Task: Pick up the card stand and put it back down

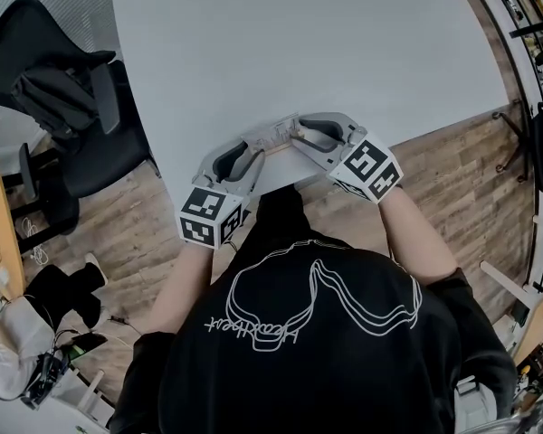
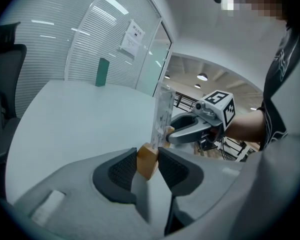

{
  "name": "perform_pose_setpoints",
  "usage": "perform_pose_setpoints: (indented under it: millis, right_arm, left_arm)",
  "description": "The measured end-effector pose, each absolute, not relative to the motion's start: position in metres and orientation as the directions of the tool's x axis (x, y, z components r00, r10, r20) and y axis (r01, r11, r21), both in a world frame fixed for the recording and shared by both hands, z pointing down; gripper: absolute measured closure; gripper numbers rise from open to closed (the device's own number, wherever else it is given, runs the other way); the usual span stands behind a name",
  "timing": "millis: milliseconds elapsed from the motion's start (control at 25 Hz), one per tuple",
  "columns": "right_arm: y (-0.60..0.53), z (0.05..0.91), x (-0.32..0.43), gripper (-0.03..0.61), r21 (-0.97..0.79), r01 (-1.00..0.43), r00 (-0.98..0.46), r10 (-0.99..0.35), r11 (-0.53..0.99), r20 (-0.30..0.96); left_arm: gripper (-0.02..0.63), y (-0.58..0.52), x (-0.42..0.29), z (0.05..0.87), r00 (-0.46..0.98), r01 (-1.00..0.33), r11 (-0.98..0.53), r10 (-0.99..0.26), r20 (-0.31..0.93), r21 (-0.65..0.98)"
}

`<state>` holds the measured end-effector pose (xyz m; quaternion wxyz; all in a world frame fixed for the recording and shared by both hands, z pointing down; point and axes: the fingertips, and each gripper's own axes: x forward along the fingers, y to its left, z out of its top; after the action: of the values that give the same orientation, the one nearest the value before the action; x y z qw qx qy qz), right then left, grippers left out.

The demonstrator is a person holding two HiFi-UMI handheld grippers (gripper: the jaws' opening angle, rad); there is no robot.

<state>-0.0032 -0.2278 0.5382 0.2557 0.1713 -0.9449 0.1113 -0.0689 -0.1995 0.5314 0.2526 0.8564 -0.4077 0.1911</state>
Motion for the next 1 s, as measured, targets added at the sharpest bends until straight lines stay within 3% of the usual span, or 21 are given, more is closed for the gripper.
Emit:
perform_pose_setpoints:
  millis: [1000]
  right_arm:
    - [-0.217,0.493,-0.007,0.451,-0.178,-0.47,-0.809,-0.342,0.864,0.478]
  left_arm:
    - [0.486,-0.196,-0.078,0.477,0.573,-0.815,-0.523,-0.659,0.487,0.251]
